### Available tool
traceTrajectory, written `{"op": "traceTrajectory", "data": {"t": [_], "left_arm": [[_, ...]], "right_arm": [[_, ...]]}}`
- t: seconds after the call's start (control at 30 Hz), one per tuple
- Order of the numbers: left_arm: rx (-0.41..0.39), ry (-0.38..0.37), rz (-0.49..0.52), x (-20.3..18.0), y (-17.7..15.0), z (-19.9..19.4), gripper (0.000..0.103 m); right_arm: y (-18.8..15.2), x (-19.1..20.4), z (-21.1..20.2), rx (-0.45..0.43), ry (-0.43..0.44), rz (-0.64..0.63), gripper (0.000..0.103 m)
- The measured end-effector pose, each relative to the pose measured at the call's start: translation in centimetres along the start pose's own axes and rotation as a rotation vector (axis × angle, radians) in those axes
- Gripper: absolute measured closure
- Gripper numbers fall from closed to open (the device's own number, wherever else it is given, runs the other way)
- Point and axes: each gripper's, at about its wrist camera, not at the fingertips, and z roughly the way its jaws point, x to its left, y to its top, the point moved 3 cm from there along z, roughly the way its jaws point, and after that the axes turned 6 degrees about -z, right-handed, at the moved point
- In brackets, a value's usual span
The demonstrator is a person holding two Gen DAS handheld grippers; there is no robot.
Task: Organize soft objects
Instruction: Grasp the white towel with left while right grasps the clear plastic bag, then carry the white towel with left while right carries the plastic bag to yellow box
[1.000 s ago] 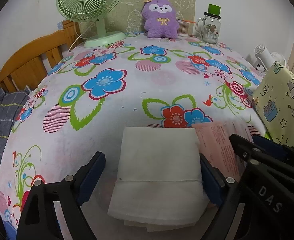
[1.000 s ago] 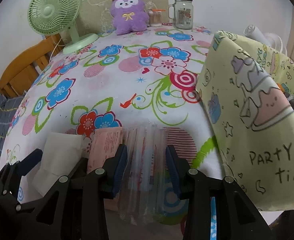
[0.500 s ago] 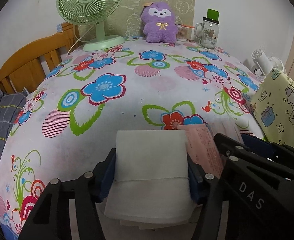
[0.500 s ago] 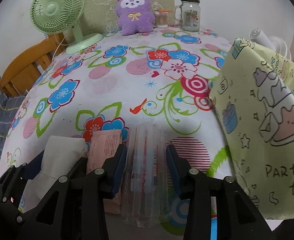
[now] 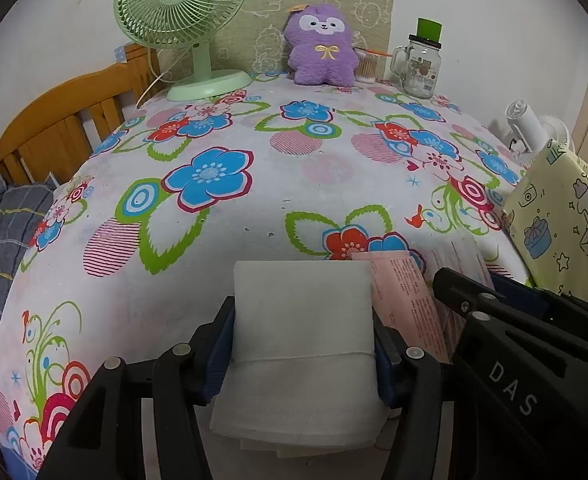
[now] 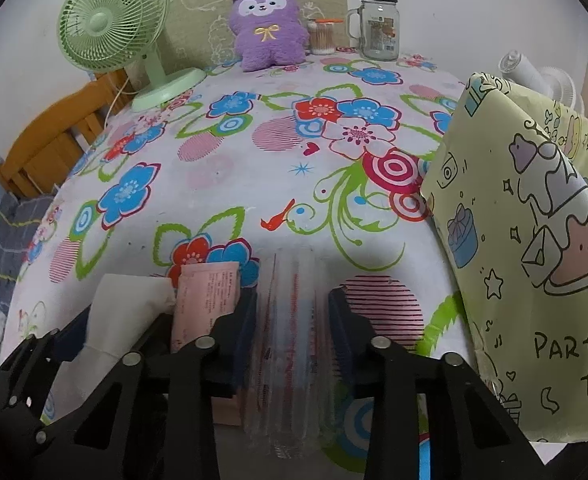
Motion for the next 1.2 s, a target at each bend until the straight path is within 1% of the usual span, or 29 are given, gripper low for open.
{"op": "traceTrajectory", "data": {"t": [0.03, 0.07, 0.23, 0.8, 1.0, 1.2], "left_arm": [[0.001, -0.001, 0.000, -0.1, 0.0, -0.1, 0.044], [0.001, -0.002, -0.004, 0.0, 0.0, -0.1, 0.044], [0.005, -0.020, -0.025, 0.1, 0.2, -0.7, 0.045], [-0.104, -0.009, -0.017, -0.8, 1.3, -5.1, 0.045], [-0.148, 0.012, -0.005, -1.2, 1.8, -6.6, 0.045], [-0.180, 0.015, -0.001, -1.4, 2.2, -7.9, 0.045]], "right_arm": [[0.0, 0.0, 0.0, 0.000, 0.004, -0.002, 0.073], [0.0, 0.2, -0.1, 0.000, 0.012, -0.007, 0.073], [0.1, 0.6, -1.1, -0.031, -0.006, -0.026, 0.076], [1.0, 0.6, -6.0, -0.147, -0.014, -0.047, 0.077], [1.3, 0.3, -7.6, -0.188, -0.019, -0.051, 0.077], [1.6, 0.1, -9.0, -0.220, -0.015, -0.047, 0.077]]}}
